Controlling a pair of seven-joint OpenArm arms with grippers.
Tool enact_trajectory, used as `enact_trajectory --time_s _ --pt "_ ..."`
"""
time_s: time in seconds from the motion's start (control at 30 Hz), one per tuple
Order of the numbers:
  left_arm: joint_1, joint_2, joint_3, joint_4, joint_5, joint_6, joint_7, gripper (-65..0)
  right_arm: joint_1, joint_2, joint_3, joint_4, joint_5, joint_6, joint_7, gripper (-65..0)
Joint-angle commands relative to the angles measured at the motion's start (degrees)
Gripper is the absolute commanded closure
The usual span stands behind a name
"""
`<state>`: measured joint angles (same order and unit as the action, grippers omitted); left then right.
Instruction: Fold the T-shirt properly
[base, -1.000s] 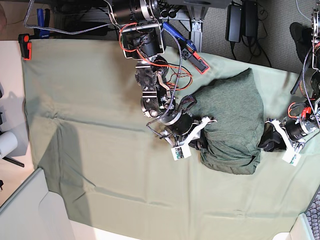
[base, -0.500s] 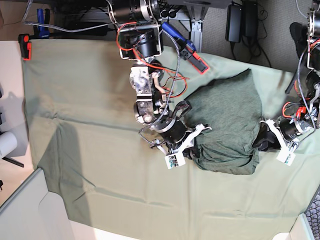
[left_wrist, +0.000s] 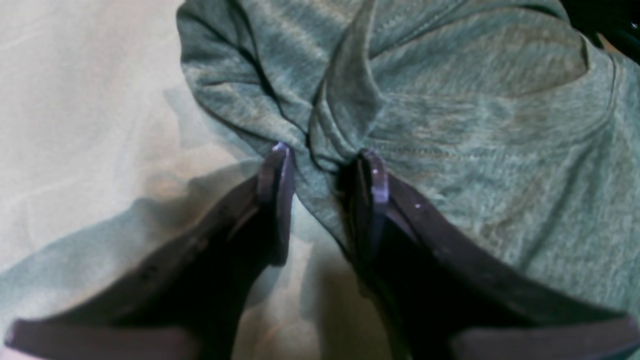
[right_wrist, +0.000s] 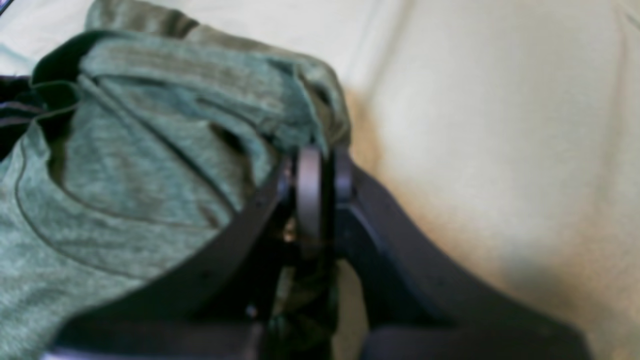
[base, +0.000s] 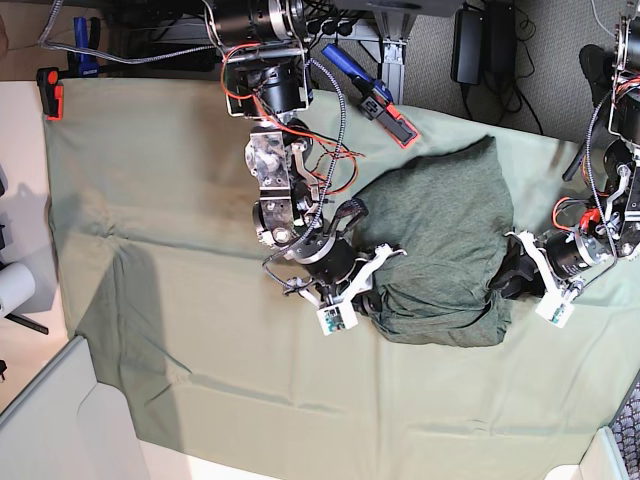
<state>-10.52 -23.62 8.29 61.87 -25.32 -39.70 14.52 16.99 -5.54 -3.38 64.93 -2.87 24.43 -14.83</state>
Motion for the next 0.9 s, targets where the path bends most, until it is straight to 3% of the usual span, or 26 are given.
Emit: enact_trajectory --time_s 0.0,0.1,0.13,0.27,0.33,0.5,0.7,0.87 --pt "-1.07 -0.52 -0.11 0.72 0.55 -0.3 0.22 -20.0 1.53 -0.02 0.04 1.29 0.28 0.04 1.53 0.0" --pt "-1.03 -0.5 -0.11 0.72 0.55 -0.3 0.24 -20.0 1.53 -0.04 0.04 1.29 0.96 0.04 1.53 0.0" --pt "-1.05 -0.52 -0.11 0.72 0.55 -0.3 0.24 -20.0 1.53 -0.04 0.04 1.29 1.79 0.04 1.53 -3.2" --pt "-1.22 -1.11 -0.11 0.74 0.13 -0.3 0.24 -20.0 1.57 -0.2 0.04 1.29 5.31 0.04 1.55 -35.9" --pt "-1.33 -2.03 -0.44 0.74 -1.55 -0.3 0.24 -20.0 1.55 -0.24 0.04 1.6 6.64 0.07 1.6 -42.9" --pt "-1.4 -4.09 -3.5 0.76 -5.57 -0.3 0.26 -20.0 1.55 -0.2 0.04 3.91 7.19 0.07 1.51 -43.2" --pt "-2.01 -4.04 -7.54 0.74 -6.12 -0.3 -0.07 -20.0 1.55 -0.2 0.2 5.97 5.73 0.04 1.29 -43.2" --pt "-2.16 -2.34 -5.86 0.68 0.83 10.78 -4.46 -20.0 1.53 -0.17 2.75 5.97 3.3 0.02 1.11 -43.2"
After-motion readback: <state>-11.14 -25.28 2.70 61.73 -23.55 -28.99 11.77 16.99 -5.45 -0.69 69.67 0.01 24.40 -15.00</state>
